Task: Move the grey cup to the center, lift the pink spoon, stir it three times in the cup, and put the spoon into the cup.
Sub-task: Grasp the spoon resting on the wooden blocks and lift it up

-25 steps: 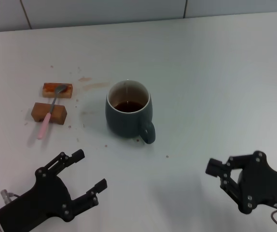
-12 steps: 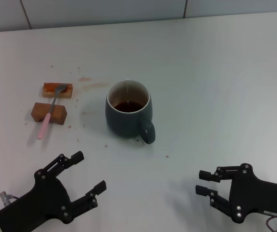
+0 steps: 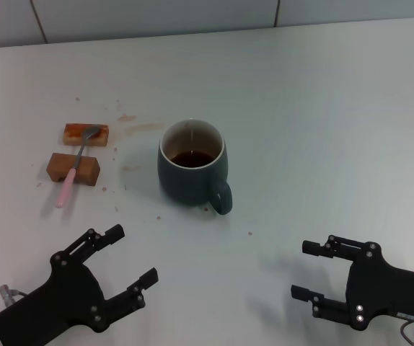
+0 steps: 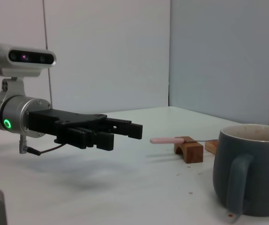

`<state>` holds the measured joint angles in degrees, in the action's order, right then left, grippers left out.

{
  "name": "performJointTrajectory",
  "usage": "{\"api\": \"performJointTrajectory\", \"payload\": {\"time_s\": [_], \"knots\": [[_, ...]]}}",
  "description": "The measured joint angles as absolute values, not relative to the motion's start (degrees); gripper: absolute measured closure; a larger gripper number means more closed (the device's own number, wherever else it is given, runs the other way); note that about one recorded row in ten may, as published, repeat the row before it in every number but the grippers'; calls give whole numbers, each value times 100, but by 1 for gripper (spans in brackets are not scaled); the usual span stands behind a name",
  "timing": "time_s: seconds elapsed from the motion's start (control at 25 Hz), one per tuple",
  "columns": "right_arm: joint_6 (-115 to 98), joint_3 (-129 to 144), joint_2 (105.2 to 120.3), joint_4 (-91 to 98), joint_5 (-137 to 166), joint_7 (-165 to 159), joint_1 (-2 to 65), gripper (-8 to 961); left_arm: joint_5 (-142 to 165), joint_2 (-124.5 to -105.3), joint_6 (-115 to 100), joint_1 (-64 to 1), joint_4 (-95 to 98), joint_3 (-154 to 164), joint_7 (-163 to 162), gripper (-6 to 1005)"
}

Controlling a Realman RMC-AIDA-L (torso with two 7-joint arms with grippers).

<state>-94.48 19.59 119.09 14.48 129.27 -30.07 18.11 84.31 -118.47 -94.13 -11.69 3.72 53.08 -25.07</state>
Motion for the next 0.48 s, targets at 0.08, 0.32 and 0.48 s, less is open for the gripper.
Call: {"api": "performJointTrajectory", "payload": {"time_s": [0.08, 0.32, 0.48], "knots": [[-9448, 1959, 11909, 1450, 12921, -2997, 1810, 312, 8431, -11847, -9414, -1169, 382, 5308, -2504, 171], [-9447, 1953, 11909, 1440, 12911, -2960, 1810, 287, 8447, -11847, -9414, -1183, 378, 5308, -2497, 171], [-9448, 1946, 11914, 1434, 12903, -2957, 1810, 279, 8438, -11851, -9413, -1185, 373, 5303, -2496, 171]]}}
